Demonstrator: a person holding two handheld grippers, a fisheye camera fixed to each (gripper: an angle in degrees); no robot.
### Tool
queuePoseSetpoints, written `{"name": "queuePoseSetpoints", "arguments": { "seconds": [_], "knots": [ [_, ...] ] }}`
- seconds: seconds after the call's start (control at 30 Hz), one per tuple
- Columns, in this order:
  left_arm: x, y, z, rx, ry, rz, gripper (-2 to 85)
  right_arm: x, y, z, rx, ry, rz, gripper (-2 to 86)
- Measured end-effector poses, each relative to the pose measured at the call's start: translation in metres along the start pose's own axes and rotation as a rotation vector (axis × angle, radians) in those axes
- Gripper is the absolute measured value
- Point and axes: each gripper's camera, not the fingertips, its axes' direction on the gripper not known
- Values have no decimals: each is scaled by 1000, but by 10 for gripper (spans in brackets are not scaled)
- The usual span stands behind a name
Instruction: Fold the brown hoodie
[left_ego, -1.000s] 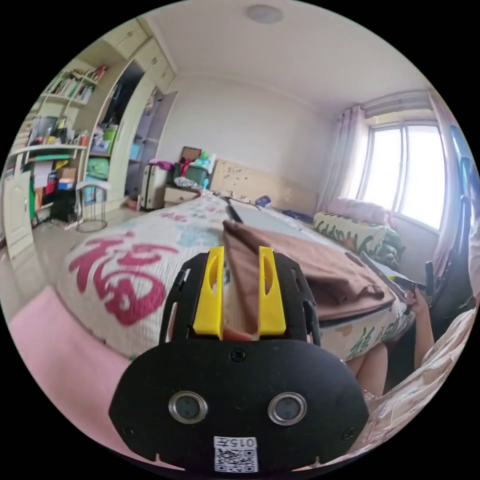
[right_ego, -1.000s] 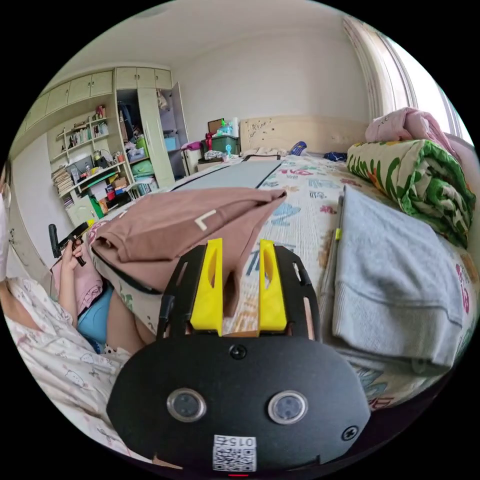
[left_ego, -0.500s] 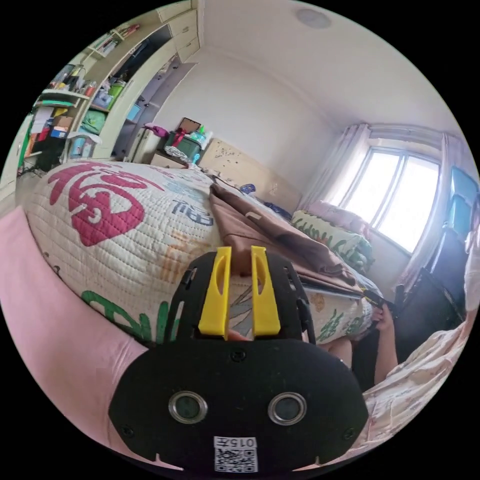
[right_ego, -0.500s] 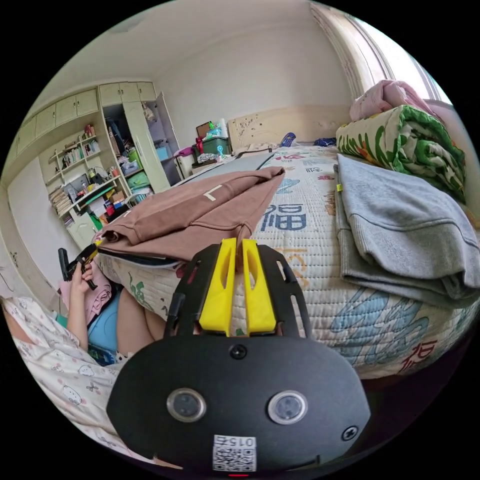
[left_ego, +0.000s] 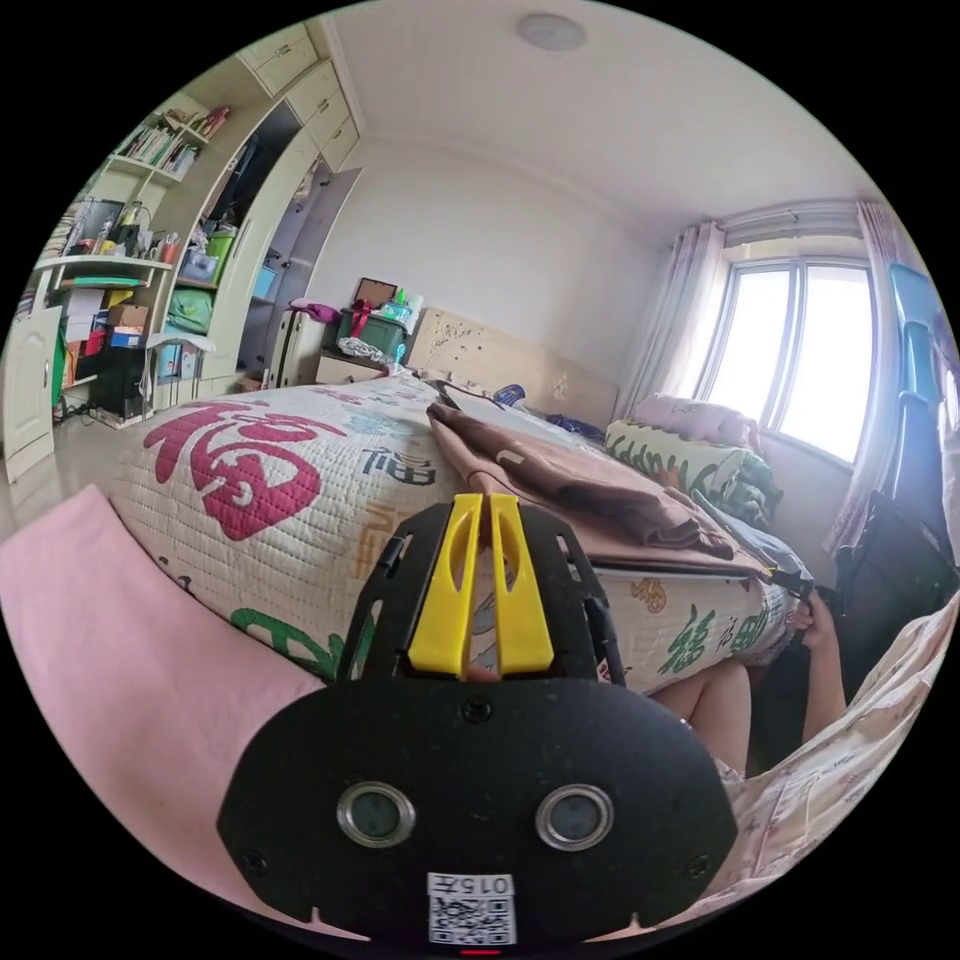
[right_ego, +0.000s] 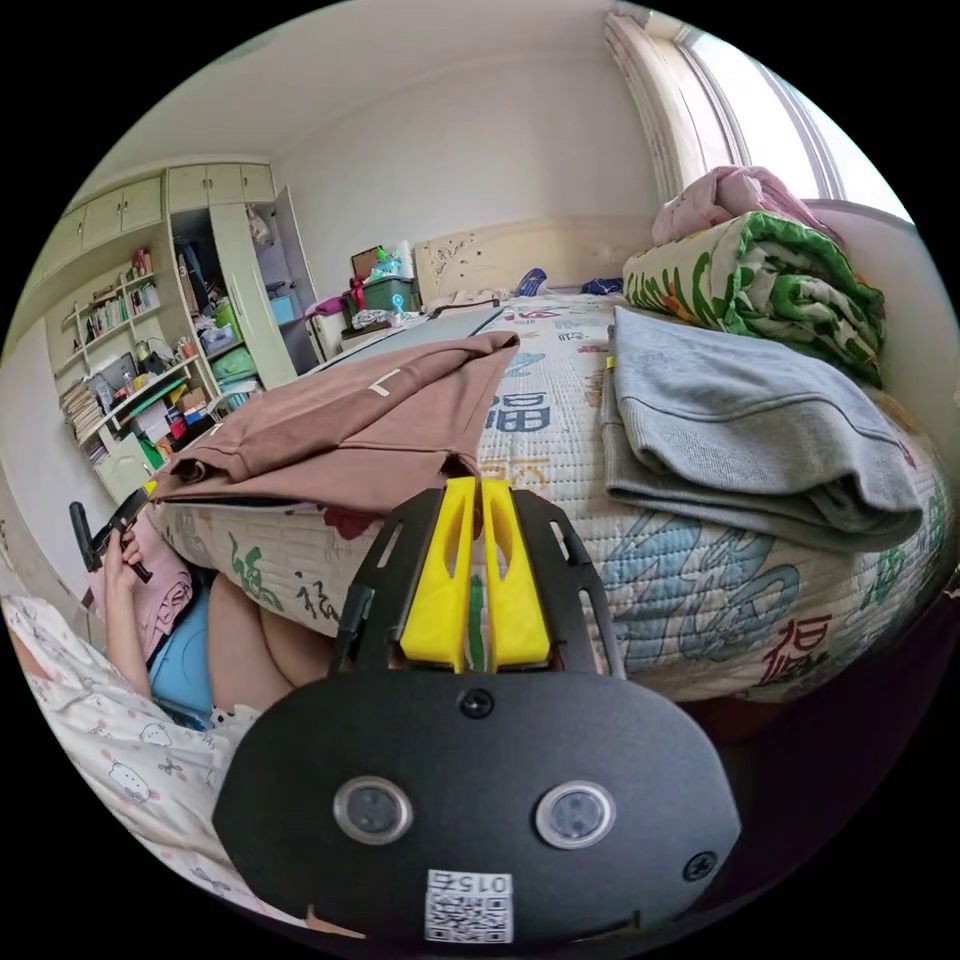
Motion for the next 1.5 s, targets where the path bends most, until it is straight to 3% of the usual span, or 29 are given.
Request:
{"name": "queuePoseSetpoints", "arguments": {
  "seconds": [0.47, 0.93, 1.13, 1.23, 1.37, 1.5],
  "knots": [
    [-41, 28, 5, -42, 7, -6, 5, 11, 36, 6, -3, 27, -58, 35],
    [-48, 89, 20, -129, -32, 80, 10, 9, 100, 14, -4, 80, -131, 13],
    [-41, 115, -6, -102, -140, 186, 36, 13, 151, -17, 137, 128, -174, 44],
    [-16, 124, -21, -58, -117, 326, 75, 15, 172, -39, 287, 105, -155, 47],
    [51, 153, -12, -49, -32, 672, 81, -6, 197, -47, 450, 8, -247, 63],
    [107, 193, 21, -63, -13, 901, 113, -47, 209, -21, 417, -52, -440, 82]
  ]
}}
